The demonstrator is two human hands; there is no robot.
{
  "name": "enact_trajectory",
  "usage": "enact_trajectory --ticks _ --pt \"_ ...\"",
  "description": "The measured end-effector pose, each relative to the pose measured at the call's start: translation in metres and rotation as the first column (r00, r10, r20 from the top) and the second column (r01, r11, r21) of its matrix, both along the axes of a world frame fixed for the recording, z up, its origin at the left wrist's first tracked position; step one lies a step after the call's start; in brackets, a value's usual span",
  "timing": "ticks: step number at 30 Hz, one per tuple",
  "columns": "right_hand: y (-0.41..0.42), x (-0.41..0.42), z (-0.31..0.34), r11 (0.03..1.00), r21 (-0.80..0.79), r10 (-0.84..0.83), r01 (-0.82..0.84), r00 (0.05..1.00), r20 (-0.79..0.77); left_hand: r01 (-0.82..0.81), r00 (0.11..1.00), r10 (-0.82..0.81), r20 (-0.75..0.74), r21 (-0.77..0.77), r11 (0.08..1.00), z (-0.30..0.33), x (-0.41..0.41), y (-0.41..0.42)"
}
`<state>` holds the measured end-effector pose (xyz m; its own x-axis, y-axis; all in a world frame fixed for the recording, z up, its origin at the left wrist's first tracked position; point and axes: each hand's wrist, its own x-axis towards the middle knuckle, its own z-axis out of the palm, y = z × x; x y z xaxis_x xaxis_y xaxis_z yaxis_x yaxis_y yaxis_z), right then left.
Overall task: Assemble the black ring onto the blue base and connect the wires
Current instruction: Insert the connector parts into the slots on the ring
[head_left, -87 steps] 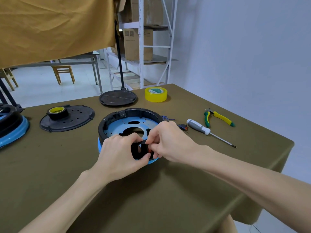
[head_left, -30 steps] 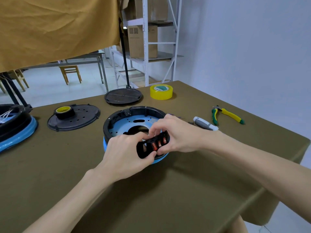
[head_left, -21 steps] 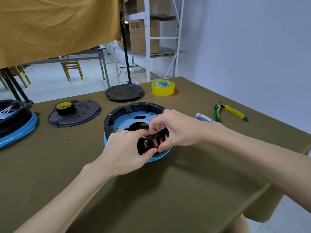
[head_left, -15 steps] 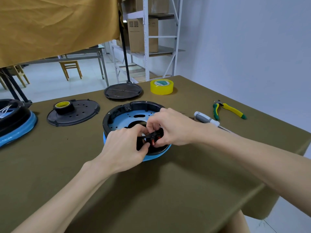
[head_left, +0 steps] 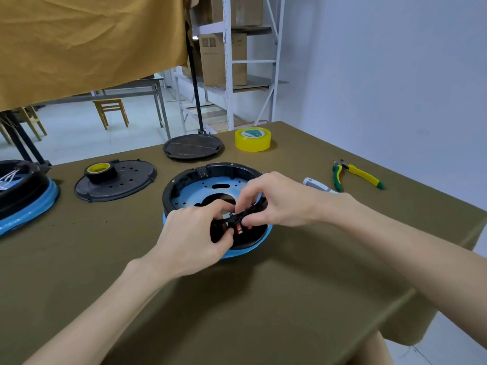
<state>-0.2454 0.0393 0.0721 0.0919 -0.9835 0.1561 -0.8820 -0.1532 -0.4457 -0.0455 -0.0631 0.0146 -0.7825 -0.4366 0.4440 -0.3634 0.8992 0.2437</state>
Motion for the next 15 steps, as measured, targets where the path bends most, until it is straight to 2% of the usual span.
enact_trajectory --ticks 8,12,15 --pt "0.002 -0.009 -0.010 0.998 -0.056 0.005 -0.001 0.998 0.069 -0.014 0.999 0.013 -0.031 -0.006 1.000 -0.002 -0.002 0.000" --pt "0.002 -0.012 -0.018 0.996 -0.082 -0.003 0.020 0.979 0.203 -0.068 0.995 0.069 -0.070 0.019 0.998 -0.003 -0.006 0.001" --pt "0.001 -0.011 -0.023 0.993 -0.114 0.006 0.022 0.970 0.242 -0.085 0.994 0.088 -0.069 0.042 0.996 -0.003 -0.008 -0.002"
